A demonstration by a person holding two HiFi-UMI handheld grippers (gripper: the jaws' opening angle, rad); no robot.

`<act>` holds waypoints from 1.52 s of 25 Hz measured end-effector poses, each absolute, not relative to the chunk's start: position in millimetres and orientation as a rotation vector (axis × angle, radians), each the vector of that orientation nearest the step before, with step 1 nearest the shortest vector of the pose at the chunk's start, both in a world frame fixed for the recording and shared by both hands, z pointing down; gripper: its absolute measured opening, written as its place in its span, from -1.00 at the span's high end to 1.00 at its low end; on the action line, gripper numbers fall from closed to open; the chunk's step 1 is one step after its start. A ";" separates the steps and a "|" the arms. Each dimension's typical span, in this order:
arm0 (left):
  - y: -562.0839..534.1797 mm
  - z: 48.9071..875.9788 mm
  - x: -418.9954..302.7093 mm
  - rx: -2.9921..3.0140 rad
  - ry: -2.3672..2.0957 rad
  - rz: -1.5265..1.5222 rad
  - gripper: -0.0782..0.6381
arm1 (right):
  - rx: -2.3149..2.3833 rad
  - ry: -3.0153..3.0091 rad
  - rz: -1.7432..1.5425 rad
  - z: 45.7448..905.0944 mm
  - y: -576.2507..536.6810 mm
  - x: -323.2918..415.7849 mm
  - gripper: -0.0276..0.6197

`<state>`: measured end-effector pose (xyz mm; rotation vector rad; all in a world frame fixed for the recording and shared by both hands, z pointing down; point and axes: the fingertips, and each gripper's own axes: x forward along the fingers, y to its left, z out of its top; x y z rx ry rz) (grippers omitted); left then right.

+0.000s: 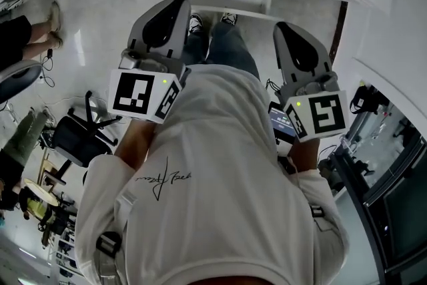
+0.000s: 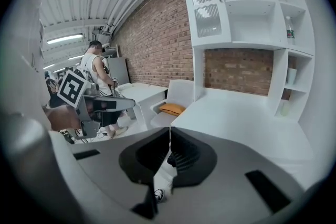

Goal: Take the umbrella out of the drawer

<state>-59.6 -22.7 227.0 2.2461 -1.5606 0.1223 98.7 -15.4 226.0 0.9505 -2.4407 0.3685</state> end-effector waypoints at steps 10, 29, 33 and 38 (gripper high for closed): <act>-24.4 247.0 -51.2 2.174 -1.531 0.161 0.73 | 0.867 -2.399 0.366 246.3 -25.4 97.5 0.84; -43.1 265.4 -43.5 2.117 -1.504 0.191 0.73 | 0.613 -2.394 0.332 282.0 -47.2 83.4 0.84; -44.0 273.5 -38.9 2.106 -1.475 0.213 0.73 | 0.600 -2.392 0.377 286.7 -51.2 80.0 0.84; -42.9 282.2 -37.6 2.052 -1.450 0.193 0.73 | 0.555 -2.390 0.367 292.5 -52.1 78.6 0.84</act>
